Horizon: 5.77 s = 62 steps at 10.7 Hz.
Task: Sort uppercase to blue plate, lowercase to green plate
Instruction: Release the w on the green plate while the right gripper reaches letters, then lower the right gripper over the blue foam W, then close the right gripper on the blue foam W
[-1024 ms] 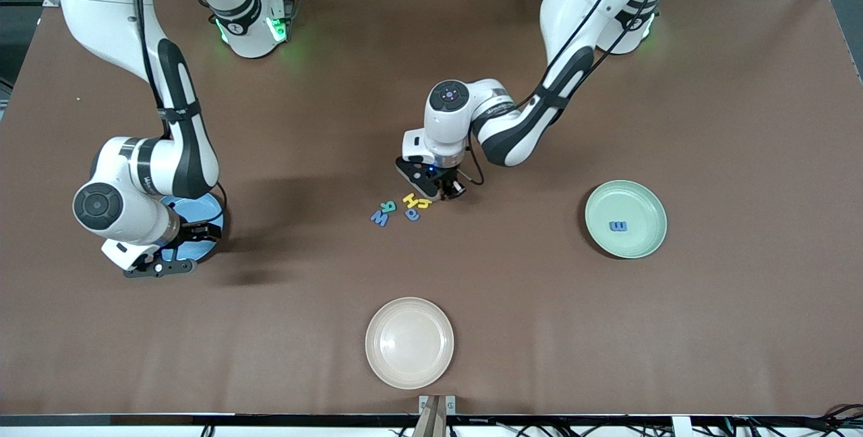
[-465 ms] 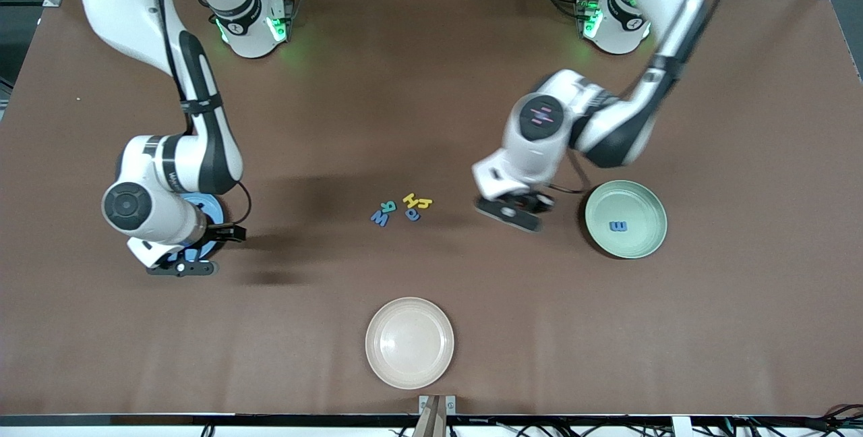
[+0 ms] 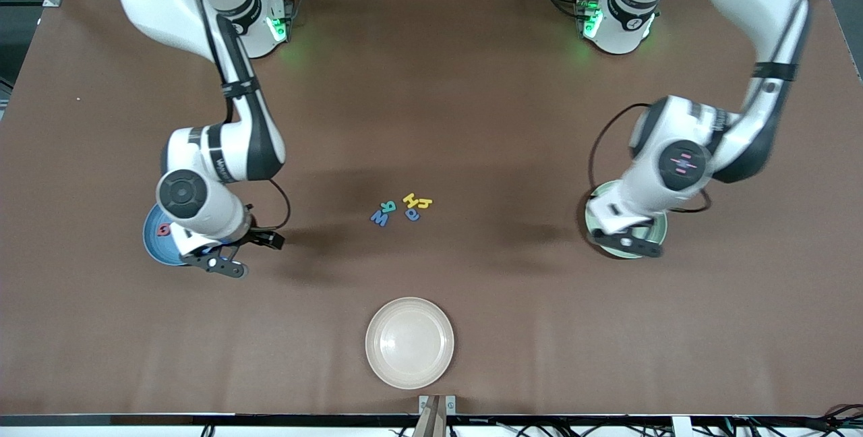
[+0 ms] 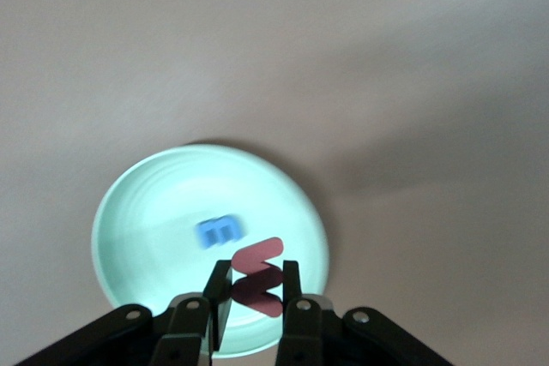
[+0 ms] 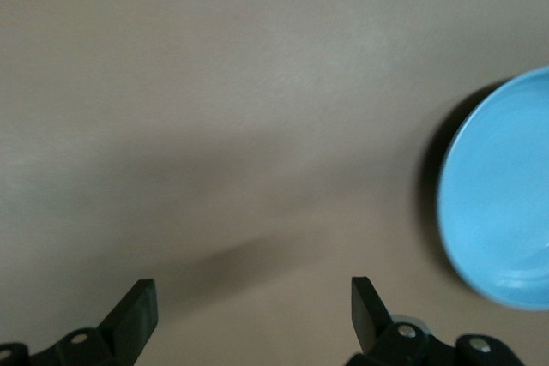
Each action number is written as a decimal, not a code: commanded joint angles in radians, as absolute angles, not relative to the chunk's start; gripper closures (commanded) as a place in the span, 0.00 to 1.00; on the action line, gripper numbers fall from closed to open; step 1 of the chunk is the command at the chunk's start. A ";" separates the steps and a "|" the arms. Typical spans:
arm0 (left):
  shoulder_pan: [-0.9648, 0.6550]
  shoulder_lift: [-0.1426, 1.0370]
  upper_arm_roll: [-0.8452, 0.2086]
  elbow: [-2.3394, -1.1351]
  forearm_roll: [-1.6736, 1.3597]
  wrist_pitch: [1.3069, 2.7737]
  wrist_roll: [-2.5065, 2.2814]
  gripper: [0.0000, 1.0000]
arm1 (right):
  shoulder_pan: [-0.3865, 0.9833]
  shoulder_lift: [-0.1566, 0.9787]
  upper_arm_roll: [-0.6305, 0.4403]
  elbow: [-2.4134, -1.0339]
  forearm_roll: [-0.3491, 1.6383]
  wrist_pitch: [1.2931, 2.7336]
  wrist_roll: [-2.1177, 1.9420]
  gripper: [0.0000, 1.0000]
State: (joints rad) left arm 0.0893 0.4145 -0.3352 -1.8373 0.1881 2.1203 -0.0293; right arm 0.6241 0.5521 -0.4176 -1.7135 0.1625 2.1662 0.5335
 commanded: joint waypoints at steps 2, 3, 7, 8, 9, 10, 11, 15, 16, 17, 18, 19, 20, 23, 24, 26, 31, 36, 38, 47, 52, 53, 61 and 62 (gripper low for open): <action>0.328 0.387 -0.451 -2.011 0.138 2.279 0.106 1.00 | 0.705 0.624 -0.414 -1.634 0.271 2.158 0.775 0.00; 0.339 0.400 -0.451 -2.034 0.137 2.311 0.106 1.00 | 0.719 0.650 -0.391 -1.599 0.279 2.160 0.866 0.00; 0.347 0.462 -0.451 -2.040 0.107 2.358 0.104 1.00 | 0.707 0.712 -0.241 -1.551 0.290 2.306 1.032 0.00; 0.347 0.471 -0.451 -2.039 0.106 2.365 0.101 1.00 | 0.703 0.721 -0.207 -1.555 0.293 2.333 1.034 0.00; 0.347 0.475 -0.451 -2.039 0.106 2.371 0.094 1.00 | 0.712 0.729 -0.201 -1.562 0.293 2.333 1.037 0.00; 0.348 0.477 -0.451 -2.039 0.104 2.372 0.092 1.00 | 0.721 0.735 -0.192 -1.566 0.293 2.345 1.052 0.00; 0.348 0.480 -0.449 -2.039 0.104 2.372 0.091 0.93 | 0.724 0.751 -0.187 -1.560 0.296 2.373 1.092 0.00; 0.351 0.460 -0.451 -2.028 0.106 2.362 0.055 0.64 | 0.798 0.837 -0.189 -1.516 0.290 2.425 1.215 0.00; 0.350 0.439 -0.451 -2.028 0.104 2.359 0.052 0.58 | 0.804 0.842 -0.189 -1.502 0.290 2.425 1.235 0.00; 0.350 0.424 -0.451 -2.025 0.104 2.358 0.040 0.57 | 0.807 0.842 -0.189 -1.491 0.290 2.424 1.249 0.00; 0.348 0.404 -0.451 -2.023 0.104 2.336 0.031 0.54 | 0.807 0.842 -0.189 -1.486 0.290 2.424 1.253 0.00; 0.347 0.375 -0.453 -2.016 0.106 2.309 0.014 0.48 | 0.808 0.842 -0.189 -1.485 0.290 2.424 1.253 0.00; 0.341 0.345 -0.454 -2.016 0.106 2.283 -0.015 0.45 | 0.808 0.842 -0.189 -1.485 0.290 2.422 1.253 0.00; 0.339 0.253 -0.502 -2.003 0.106 2.232 -0.092 0.26 | 0.808 0.839 -0.189 -1.486 0.287 2.416 1.249 0.00; 0.339 0.235 -0.523 -1.987 0.106 2.195 -0.110 0.22 | 0.804 0.830 -0.189 -1.500 0.282 2.408 1.244 0.00; 0.339 0.219 -0.557 -1.938 0.112 2.125 -0.162 0.20 | 0.787 0.806 -0.189 -1.552 0.276 2.363 1.200 0.00; 0.339 0.229 -0.565 -1.875 0.123 2.040 -0.179 0.19 | 0.723 0.698 -0.175 -1.697 0.267 2.372 1.078 0.00; 0.336 0.227 -0.566 -1.875 0.123 2.040 -0.179 0.16 | 0.603 0.595 -0.088 -1.807 0.261 2.393 0.990 0.00; 0.305 0.230 -0.566 -1.871 0.124 2.040 -0.204 0.15 | 0.595 0.588 -0.058 -1.891 0.188 2.529 0.982 0.00; 0.184 0.238 -0.569 -1.856 0.126 2.040 -0.377 0.15 | 0.626 0.655 -0.060 -1.858 0.176 2.549 0.989 0.00; 0.147 0.247 -0.569 -1.852 0.126 2.048 -0.396 0.16 | 0.624 0.663 -0.067 -1.842 0.175 2.543 0.986 0.00; 0.146 0.247 -0.569 -1.852 0.127 2.048 -0.396 0.16 | 0.624 0.663 -0.069 -1.842 0.175 2.543 0.986 0.00; 0.130 0.255 -0.571 -1.844 0.192 2.051 -0.399 0.17 | 0.609 0.657 -0.071 -1.844 0.092 2.533 0.980 1.00; 0.129 0.255 -0.571 -1.841 0.192 2.051 -0.399 0.17 | 0.606 0.644 -0.078 -1.842 0.092 2.519 0.980 1.00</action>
